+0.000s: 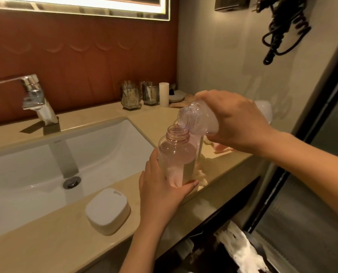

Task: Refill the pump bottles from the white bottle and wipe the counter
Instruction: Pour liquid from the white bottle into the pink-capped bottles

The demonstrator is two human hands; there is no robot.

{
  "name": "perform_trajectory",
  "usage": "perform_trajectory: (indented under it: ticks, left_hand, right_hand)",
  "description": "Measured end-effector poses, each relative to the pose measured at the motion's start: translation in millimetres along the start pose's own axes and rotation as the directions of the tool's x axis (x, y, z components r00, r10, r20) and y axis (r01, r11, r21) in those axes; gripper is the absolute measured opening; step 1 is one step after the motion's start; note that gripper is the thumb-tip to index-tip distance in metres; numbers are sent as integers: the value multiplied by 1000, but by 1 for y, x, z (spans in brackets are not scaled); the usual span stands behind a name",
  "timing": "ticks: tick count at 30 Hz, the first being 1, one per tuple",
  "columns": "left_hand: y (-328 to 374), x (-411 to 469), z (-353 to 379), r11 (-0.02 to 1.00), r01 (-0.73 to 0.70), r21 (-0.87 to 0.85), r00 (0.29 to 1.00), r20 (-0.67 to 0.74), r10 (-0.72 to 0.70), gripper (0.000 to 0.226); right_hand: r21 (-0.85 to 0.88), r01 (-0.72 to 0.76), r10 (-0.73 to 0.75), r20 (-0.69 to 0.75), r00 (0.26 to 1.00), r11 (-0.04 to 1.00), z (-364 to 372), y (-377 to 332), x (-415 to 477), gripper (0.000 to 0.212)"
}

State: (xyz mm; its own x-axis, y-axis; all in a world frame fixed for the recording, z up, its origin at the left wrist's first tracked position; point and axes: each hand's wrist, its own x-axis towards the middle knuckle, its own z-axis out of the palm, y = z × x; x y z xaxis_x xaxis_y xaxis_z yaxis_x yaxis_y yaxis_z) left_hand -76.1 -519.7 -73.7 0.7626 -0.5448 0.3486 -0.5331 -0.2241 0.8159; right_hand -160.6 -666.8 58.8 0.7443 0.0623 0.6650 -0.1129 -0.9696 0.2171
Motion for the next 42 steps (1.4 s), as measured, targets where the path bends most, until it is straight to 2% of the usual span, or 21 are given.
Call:
perform_trajectory:
  ticks: [18, 42]
  left_hand:
    - [-3, -3, -1, 999, -21, 36, 999, -31, 22, 108]
    - [-5, -5, -2, 999, -32, 30, 999, -6, 32, 108]
  right_hand:
    - [-125, 73, -68, 41, 997, 989, 1, 4, 9, 67]
    - [-116, 127, -120, 70, 990, 985, -1, 7, 12, 64]
